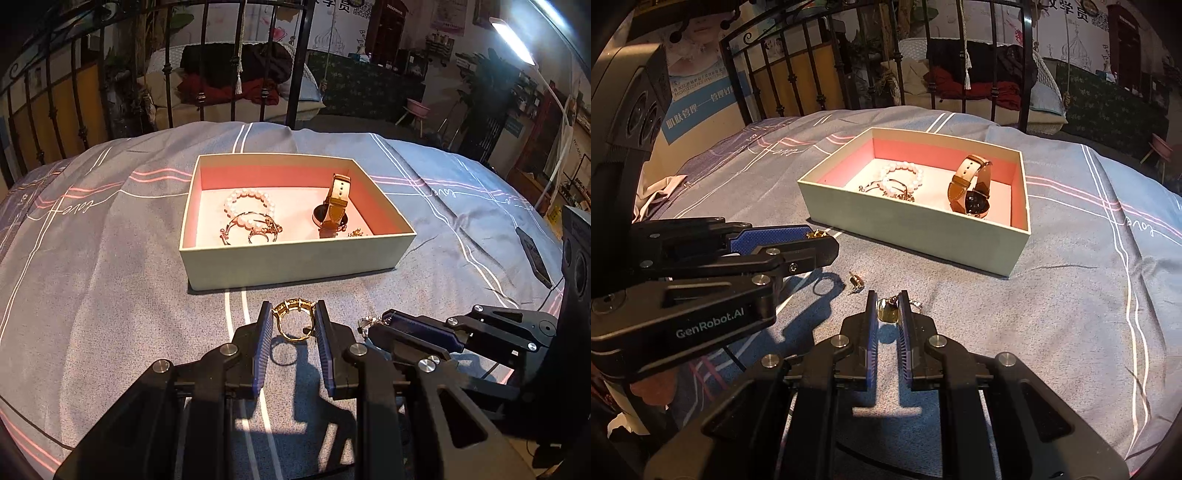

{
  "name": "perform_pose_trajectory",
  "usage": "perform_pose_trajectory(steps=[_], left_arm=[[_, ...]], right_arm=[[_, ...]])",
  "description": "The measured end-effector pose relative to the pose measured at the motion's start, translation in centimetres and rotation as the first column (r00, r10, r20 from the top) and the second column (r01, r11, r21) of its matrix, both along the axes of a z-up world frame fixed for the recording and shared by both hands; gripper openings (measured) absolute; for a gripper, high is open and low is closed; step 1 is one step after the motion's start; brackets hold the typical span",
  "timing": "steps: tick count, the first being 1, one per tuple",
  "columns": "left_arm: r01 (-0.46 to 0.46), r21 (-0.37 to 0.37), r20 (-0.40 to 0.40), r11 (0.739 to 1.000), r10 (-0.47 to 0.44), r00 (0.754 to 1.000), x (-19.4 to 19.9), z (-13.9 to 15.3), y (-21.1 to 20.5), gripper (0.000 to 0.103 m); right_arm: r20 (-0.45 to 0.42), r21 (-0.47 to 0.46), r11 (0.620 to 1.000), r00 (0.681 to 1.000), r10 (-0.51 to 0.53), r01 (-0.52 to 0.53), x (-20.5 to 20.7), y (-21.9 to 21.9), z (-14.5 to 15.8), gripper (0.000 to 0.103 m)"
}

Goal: Organize jewelry
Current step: 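Grasp the gold double ring with the left gripper while the right grasps the gold pendant, then lower the double ring and pendant into the box and open both grippers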

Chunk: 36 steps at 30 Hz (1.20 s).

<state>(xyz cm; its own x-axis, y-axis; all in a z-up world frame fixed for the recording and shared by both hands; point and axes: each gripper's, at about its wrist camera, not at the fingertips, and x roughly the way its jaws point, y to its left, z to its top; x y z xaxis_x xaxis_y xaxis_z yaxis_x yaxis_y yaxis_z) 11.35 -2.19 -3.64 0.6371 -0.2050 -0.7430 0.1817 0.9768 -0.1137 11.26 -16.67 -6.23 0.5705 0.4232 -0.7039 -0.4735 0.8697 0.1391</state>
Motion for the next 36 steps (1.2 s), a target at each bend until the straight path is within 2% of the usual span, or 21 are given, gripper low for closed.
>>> perform_pose_trajectory(steps=[8, 16, 24, 36], left_arm=[[-0.010, -0.002, 0.049, 1.000, 0.010, 0.999, 2.0, 2.2, -0.1, 0.023], [-0.049, -0.002, 0.065, 0.999, 0.049, 0.997, 6.6, 4.0, 0.3, 0.023], [-0.083, 0.014, 0.030, 0.996, 0.083, 0.996, 9.6, 3.1, 0.8, 0.023], [-0.063, 0.021, -0.005, 0.998, 0.063, 0.998, 11.0, 1.8, 0.5, 0.023]], right_arm=[[0.068, 0.009, 1.000, 0.997, -0.030, 0.029, 2.0, -0.3, 2.4, 0.012], [0.144, 0.023, 0.997, 0.987, -0.074, 0.072, 5.9, 0.2, 5.0, 0.012], [0.123, 0.012, 0.995, 0.987, -0.102, 0.102, 9.7, 0.5, 4.4, 0.012], [0.104, -0.008, 0.995, 0.990, -0.099, 0.101, 10.4, 1.5, 3.3, 0.012]])
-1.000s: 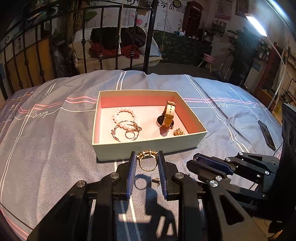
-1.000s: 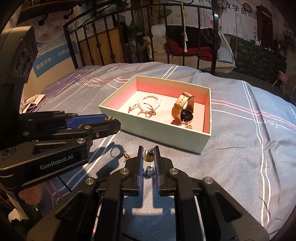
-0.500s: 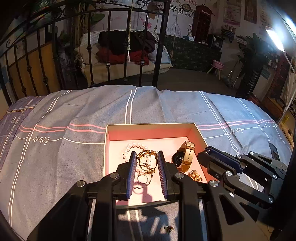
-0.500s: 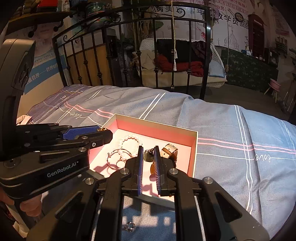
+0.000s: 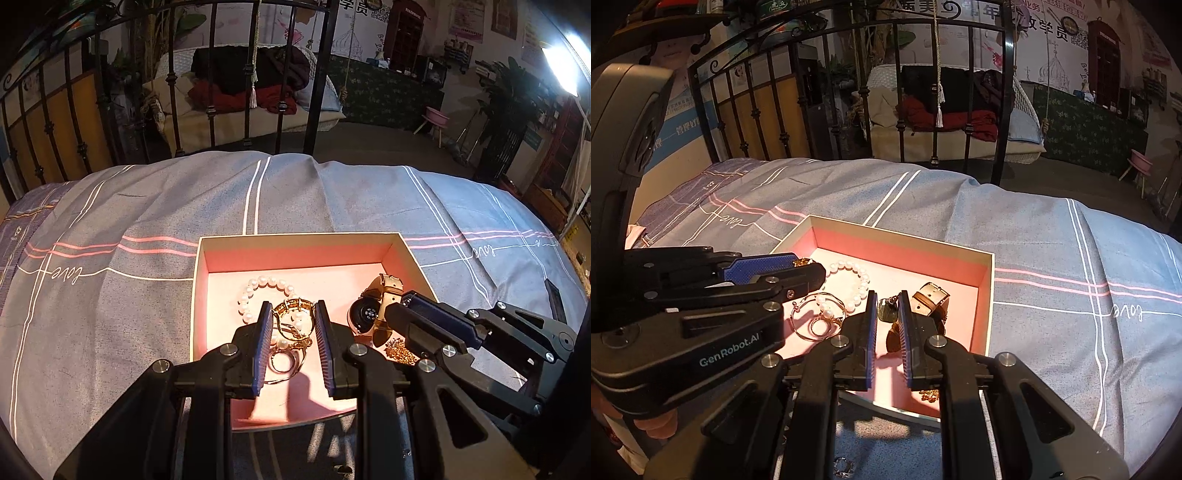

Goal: Organize jewelry
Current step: 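Lower the double ring and pendant into the box and open both grippers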

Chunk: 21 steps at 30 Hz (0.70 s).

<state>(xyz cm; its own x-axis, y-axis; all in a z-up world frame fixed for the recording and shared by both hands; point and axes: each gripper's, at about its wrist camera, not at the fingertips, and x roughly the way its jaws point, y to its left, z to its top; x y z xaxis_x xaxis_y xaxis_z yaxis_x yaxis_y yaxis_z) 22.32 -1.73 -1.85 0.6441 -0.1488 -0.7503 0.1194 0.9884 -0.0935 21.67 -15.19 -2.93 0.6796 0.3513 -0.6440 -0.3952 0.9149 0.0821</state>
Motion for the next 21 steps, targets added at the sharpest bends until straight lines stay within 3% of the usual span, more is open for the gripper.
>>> perform_pose_trajectory(steps=[7, 16, 18, 20, 21], left_arm=[[-0.029, -0.025, -0.004, 0.999, 0.029, 1.000, 0.2, 0.2, 0.8, 0.023], [-0.047, 0.005, 0.004, 0.999, 0.047, 0.999, -0.3, 0.3, 0.4, 0.023], [-0.058, 0.011, 0.011, 0.998, 0.058, 0.998, -0.4, 0.4, 0.6, 0.029], [-0.078, 0.020, 0.031, 0.997, 0.077, 0.997, -0.7, 0.7, 0.8, 0.052], [-0.086, 0.016, 0.043, 0.996, 0.086, 0.995, -0.9, 0.9, 1.0, 0.061]], right_arm=[[-0.001, -0.008, 1.000, 1.000, 0.002, -0.002, -0.4, 0.3, -0.4, 0.012], [-0.003, -0.032, 0.999, 1.000, -0.009, 0.009, -0.9, 0.2, -1.1, 0.012], [-0.009, -0.043, 0.999, 1.000, 0.001, -0.002, -1.1, 0.3, -1.1, 0.020], [0.013, -0.086, 0.996, 1.000, -0.010, 0.011, -1.6, 0.5, -1.0, 0.060], [0.036, -0.096, 0.995, 0.999, -0.011, 0.015, -2.0, 0.5, -0.8, 0.065]])
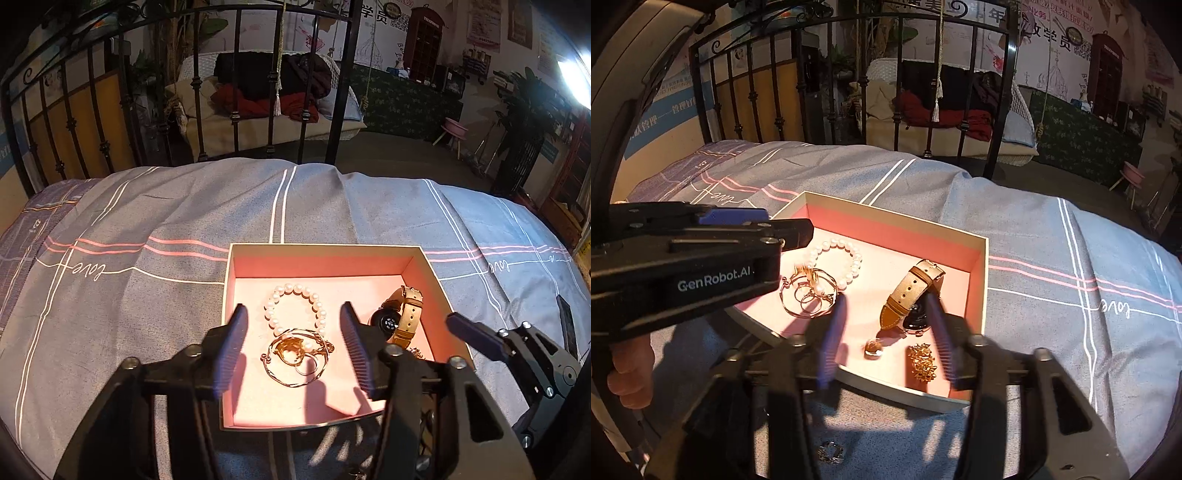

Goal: Organize jewelry
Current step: 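Lower the double ring and pendant into the box and open both grippers, then grasp the small gold earring with the left gripper while the right grasps the silver ring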

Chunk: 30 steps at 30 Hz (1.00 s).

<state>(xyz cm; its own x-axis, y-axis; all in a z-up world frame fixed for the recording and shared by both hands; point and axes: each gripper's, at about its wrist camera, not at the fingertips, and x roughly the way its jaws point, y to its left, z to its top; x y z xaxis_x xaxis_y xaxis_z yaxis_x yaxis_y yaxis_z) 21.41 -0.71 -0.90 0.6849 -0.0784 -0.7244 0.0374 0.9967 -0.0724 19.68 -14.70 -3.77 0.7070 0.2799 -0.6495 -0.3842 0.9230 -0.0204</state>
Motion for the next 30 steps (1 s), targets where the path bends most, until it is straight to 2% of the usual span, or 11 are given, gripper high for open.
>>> perform_pose_trajectory(steps=[5, 9, 16, 25, 30], left_arm=[[0.016, -0.020, 0.025, 1.000, -0.016, 1.000, -2.2, 0.6, 0.5, 0.064], [0.032, -0.047, 0.018, 0.998, -0.031, 0.999, -4.7, -0.1, 1.0, 0.065], [0.087, -0.077, -0.031, 0.993, -0.089, 0.996, -8.5, -2.1, 0.0, 0.065], [0.096, -0.096, -0.103, 0.991, -0.106, 0.989, -9.9, -5.3, -0.8, 0.065], [0.111, -0.054, -0.107, 0.992, -0.117, 0.987, -10.4, -6.1, -1.6, 0.065]], right_arm=[[0.028, 0.008, 1.000, 0.999, 0.020, -0.020, -1.9, -0.2, 0.9, 0.066], [0.017, 0.036, 0.999, 0.999, 0.029, -0.030, -4.1, -0.8, 1.0, 0.068], [-0.069, 0.029, 0.998, 0.996, 0.055, -0.053, -8.1, -1.3, -1.7, 0.068], [-0.135, 0.016, 0.999, 0.990, 0.033, -0.031, -9.9, -2.5, -3.9, 0.068], [-0.156, 0.011, 1.000, 0.987, 0.028, -0.027, -10.0, -3.1, -4.4, 0.068]])
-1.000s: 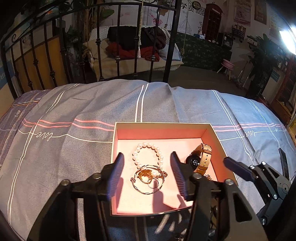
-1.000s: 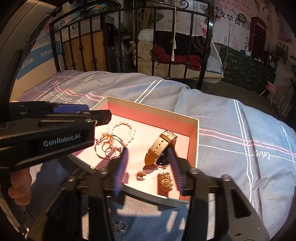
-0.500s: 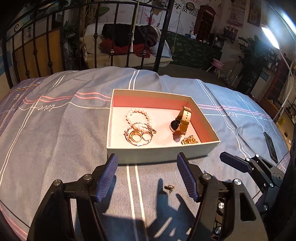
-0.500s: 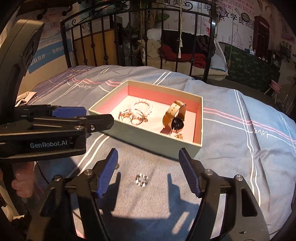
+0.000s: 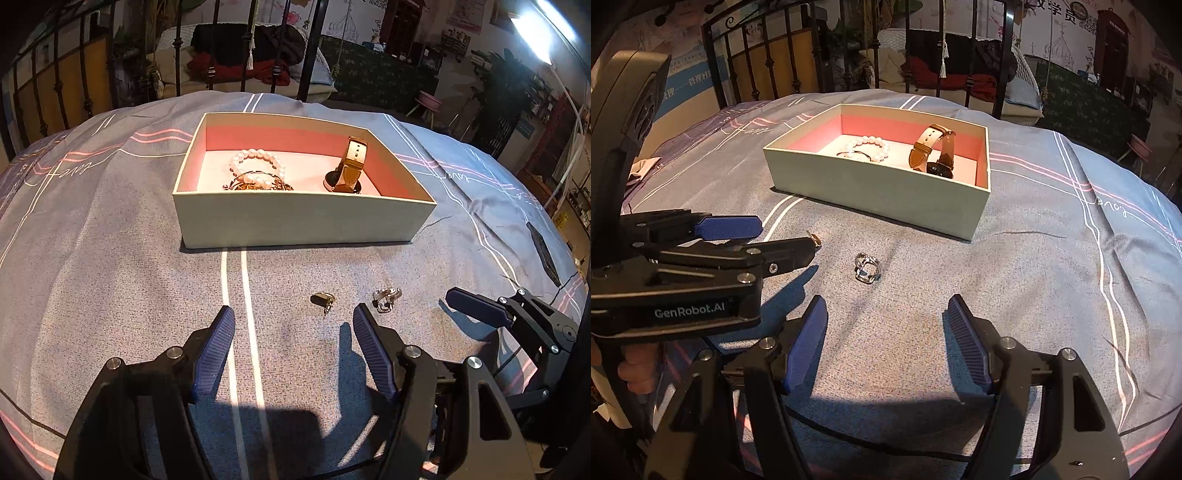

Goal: Organize jewelry
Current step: 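Grasp the small gold earring with the left gripper while the right grasps the silver ring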

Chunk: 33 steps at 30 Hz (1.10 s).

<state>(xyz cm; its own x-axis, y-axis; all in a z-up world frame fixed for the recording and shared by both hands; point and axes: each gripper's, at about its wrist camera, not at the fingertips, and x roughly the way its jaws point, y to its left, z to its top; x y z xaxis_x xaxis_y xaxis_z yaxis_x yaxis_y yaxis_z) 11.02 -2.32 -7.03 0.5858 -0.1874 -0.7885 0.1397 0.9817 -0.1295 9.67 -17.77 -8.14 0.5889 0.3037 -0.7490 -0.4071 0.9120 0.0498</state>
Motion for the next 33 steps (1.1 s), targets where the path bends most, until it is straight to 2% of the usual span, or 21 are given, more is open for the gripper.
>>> perform_pose_trajectory(steps=[5, 11, 14, 18, 24, 27, 31, 33], left_arm=[[0.021, 0.045, 0.010, 0.999, -0.021, 1.000, -0.2, -0.2, -0.7, 0.065], [0.016, 0.053, -0.005, 0.998, -0.015, 1.000, 1.0, -0.4, -0.9, 0.064], [0.020, 0.081, -0.004, 0.997, -0.020, 1.000, 1.5, -0.5, -1.2, 0.053], [0.029, 0.079, -0.001, 0.996, -0.030, 1.000, 1.9, -0.6, -1.4, 0.036], [0.031, 0.072, 0.004, 0.997, -0.032, 0.999, 1.9, -0.6, -1.3, 0.024], [0.036, 0.068, 0.006, 0.997, -0.036, 0.999, 1.8, -0.6, -1.3, 0.013], [0.033, 0.058, 0.004, 0.998, -0.033, 0.999, 1.7, -0.5, -1.2, 0.013], [0.033, 0.060, 0.004, 0.998, -0.034, 0.999, 1.6, -0.4, -1.2, 0.013]], right_arm=[[-0.015, 0.006, 1.000, 1.000, -0.007, 0.007, 0.2, -0.3, -0.3, 0.068], [-0.022, -0.006, 1.000, 1.000, -0.006, 0.006, 0.7, 0.1, -0.4, 0.068], [-0.023, -0.011, 1.000, 1.000, -0.004, 0.004, 1.2, 0.3, -0.3, 0.068], [-0.034, 0.003, 1.000, 0.999, -0.006, 0.006, 2.0, 0.5, -0.3, 0.068], [-0.043, 0.005, 1.000, 0.999, -0.006, 0.006, 2.7, 0.8, -0.4, 0.068], [-0.041, 0.001, 1.000, 0.999, -0.007, 0.007, 2.8, 0.9, -0.4, 0.068], [-0.039, -0.013, 1.000, 0.999, -0.002, 0.001, 3.1, 1.4, -0.4, 0.068], [-0.040, -0.018, 1.000, 0.999, 0.005, -0.006, 3.2, 1.6, -0.4, 0.063]])
